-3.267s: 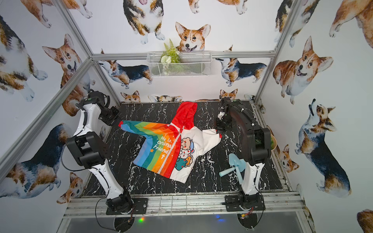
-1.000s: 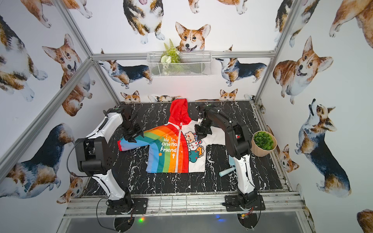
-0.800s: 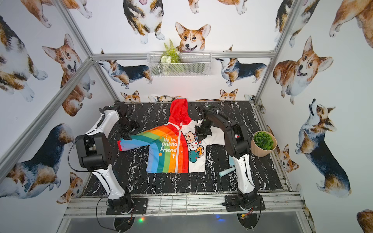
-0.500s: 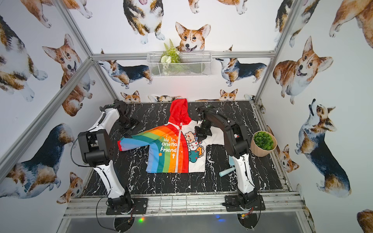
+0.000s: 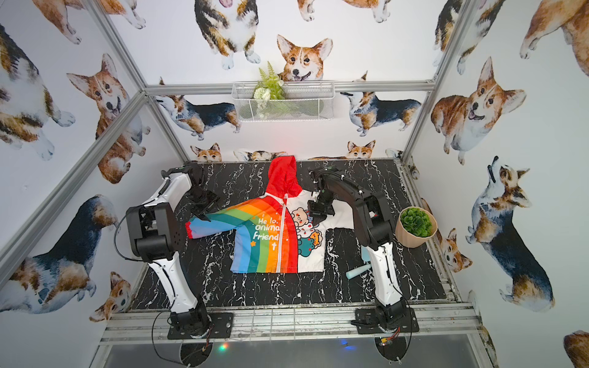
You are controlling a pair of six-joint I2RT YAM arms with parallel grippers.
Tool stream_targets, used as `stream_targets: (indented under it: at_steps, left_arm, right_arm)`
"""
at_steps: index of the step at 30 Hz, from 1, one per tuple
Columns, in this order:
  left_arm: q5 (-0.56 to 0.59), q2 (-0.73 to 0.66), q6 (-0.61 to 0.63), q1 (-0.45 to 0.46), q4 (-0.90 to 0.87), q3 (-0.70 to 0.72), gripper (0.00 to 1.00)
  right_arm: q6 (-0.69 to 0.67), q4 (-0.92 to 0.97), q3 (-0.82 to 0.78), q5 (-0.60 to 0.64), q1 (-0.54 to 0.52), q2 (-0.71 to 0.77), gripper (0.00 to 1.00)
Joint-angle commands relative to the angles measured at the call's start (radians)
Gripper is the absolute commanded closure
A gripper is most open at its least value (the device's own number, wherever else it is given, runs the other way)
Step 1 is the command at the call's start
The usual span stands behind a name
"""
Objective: Unzip the jacket
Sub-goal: Flatten out the jacket at the center of the board.
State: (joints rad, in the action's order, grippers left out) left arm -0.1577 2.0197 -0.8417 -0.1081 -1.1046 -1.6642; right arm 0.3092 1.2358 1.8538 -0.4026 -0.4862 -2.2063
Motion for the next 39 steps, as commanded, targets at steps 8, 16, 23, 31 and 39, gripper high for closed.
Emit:
stream_targets:
  at_steps: [8, 16, 23, 31, 39]
  left_arm:
    - [0.016, 0.046, -0.025, 0.006, -0.038, -0.034, 0.68]
    - [0.012, 0.059, -0.031, 0.006, -0.041, -0.04, 1.0]
    - [0.045, 0.075, -0.022, 0.0, -0.097, -0.159, 1.0]
    - [0.053, 0.153, 0.011, -0.054, -0.145, -0.287, 1.0]
    - [0.016, 0.263, 0.054, -0.099, -0.173, -0.379, 0.93]
  right_arm:
    - [0.001, 0.028, -0.029, 0.026, -0.003, -0.01, 0.96]
    - [0.0, 0.031, -0.05, 0.028, 0.0, -0.022, 0.96]
    - [0.006, 0.051, -0.069, 0.065, 0.015, -0.039, 0.96]
    - [0.011, 0.064, -0.105, 0.084, 0.032, -0.039, 0.96]
    - [0.005, 0.072, -0.116, 0.078, 0.038, -0.033, 0.96]
